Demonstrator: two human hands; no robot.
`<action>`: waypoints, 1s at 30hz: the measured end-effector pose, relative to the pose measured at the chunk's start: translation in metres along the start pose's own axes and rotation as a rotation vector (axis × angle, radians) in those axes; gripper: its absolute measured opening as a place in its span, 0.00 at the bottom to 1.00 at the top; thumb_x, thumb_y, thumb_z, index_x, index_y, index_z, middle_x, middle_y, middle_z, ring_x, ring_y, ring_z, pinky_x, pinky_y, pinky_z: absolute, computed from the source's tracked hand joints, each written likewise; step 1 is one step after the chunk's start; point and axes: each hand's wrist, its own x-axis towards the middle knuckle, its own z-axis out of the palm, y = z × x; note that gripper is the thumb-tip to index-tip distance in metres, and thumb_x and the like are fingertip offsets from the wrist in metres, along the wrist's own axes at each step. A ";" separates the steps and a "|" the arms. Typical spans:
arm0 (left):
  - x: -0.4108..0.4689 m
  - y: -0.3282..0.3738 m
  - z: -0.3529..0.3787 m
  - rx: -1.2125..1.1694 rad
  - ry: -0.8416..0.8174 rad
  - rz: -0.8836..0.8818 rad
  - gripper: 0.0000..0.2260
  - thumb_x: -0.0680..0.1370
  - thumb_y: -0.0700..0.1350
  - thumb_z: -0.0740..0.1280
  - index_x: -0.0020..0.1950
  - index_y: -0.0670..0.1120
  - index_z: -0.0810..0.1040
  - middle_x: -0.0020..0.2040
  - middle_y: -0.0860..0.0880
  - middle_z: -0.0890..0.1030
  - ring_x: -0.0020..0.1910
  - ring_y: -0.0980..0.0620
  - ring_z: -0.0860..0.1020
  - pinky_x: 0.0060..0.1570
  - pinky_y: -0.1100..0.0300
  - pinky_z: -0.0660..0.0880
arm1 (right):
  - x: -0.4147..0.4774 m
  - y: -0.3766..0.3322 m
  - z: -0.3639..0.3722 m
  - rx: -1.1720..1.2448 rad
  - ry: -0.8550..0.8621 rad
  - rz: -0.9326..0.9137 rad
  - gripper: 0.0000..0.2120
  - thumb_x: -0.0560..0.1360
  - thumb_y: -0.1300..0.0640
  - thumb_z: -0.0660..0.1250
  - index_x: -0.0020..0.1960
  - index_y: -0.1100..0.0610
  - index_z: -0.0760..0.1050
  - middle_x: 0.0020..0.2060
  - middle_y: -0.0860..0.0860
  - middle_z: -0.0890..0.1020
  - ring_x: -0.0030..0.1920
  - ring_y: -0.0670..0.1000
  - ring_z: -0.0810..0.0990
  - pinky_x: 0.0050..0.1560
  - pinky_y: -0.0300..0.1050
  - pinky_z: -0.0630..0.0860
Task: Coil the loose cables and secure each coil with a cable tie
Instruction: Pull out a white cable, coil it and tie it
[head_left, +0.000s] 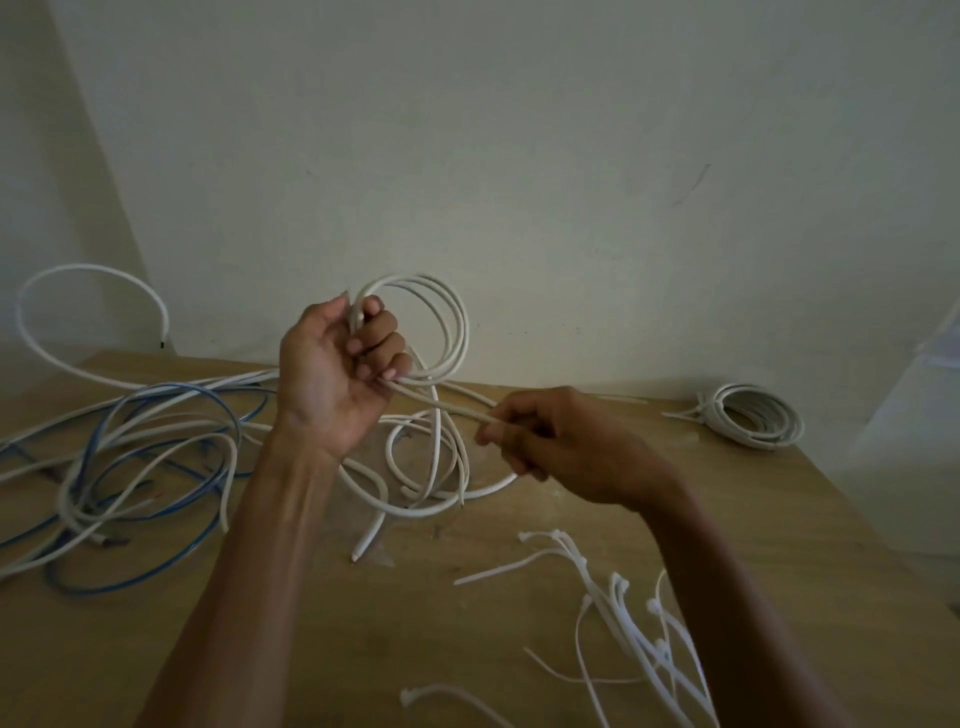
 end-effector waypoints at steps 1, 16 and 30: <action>-0.001 0.001 0.000 -0.002 -0.014 -0.006 0.14 0.84 0.46 0.51 0.43 0.46 0.72 0.32 0.53 0.59 0.26 0.56 0.57 0.28 0.62 0.62 | 0.000 0.003 -0.002 -0.142 0.093 0.008 0.08 0.81 0.51 0.66 0.54 0.52 0.82 0.41 0.45 0.80 0.42 0.46 0.78 0.44 0.46 0.76; -0.004 -0.046 0.025 0.339 -0.097 -0.141 0.14 0.85 0.45 0.52 0.45 0.46 0.73 0.29 0.53 0.59 0.25 0.56 0.55 0.28 0.61 0.56 | 0.013 0.010 0.013 0.269 0.915 0.048 0.35 0.77 0.61 0.73 0.77 0.52 0.59 0.44 0.49 0.87 0.46 0.45 0.86 0.54 0.46 0.82; -0.002 -0.077 0.035 0.233 0.091 -0.053 0.13 0.85 0.42 0.51 0.45 0.44 0.72 0.27 0.53 0.61 0.24 0.56 0.58 0.25 0.62 0.61 | 0.016 0.039 0.000 -0.184 1.029 -0.066 0.48 0.78 0.61 0.72 0.82 0.59 0.38 0.49 0.53 0.86 0.36 0.38 0.80 0.41 0.26 0.74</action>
